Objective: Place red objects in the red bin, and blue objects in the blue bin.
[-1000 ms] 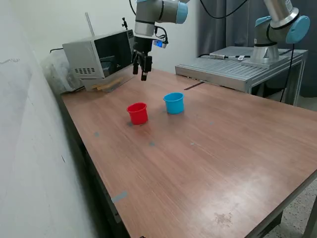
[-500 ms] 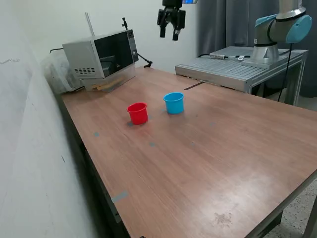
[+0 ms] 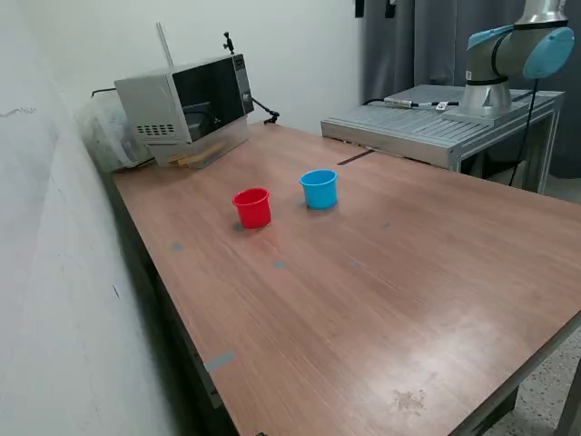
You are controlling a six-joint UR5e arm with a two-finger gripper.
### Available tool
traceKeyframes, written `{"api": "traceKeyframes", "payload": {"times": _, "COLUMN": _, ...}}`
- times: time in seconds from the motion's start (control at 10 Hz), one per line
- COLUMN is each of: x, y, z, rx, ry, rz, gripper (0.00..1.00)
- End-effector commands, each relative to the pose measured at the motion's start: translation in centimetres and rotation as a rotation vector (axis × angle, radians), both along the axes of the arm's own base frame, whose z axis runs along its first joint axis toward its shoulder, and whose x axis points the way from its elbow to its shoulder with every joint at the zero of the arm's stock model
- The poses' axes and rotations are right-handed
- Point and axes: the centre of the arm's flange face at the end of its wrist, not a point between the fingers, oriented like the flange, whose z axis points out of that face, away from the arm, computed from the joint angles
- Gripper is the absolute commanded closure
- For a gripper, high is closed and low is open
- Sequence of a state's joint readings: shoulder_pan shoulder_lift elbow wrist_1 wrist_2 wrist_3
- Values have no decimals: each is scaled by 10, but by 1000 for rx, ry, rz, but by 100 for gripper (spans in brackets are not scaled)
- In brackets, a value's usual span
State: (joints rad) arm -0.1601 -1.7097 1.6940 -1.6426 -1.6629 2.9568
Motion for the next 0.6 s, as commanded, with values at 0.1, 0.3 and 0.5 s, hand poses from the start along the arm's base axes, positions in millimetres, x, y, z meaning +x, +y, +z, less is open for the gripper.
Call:
{"api": "traceKeyframes", "payload": {"times": 0.1, "x": 63, "y": -26, "z": 6, "rx": -29, "ry": -148, "rz": -3, "gripper": 0}}
{"api": "traceKeyframes", "payload": {"times": 0.3, "x": 70, "y": -45, "z": 8, "rx": -30, "ry": -135, "rz": -29, "gripper": 0}}
{"api": "traceKeyframes", "payload": {"times": 0.5, "x": 71, "y": -59, "z": 7, "rx": -76, "ry": -129, "rz": -41, "gripper": 0}}
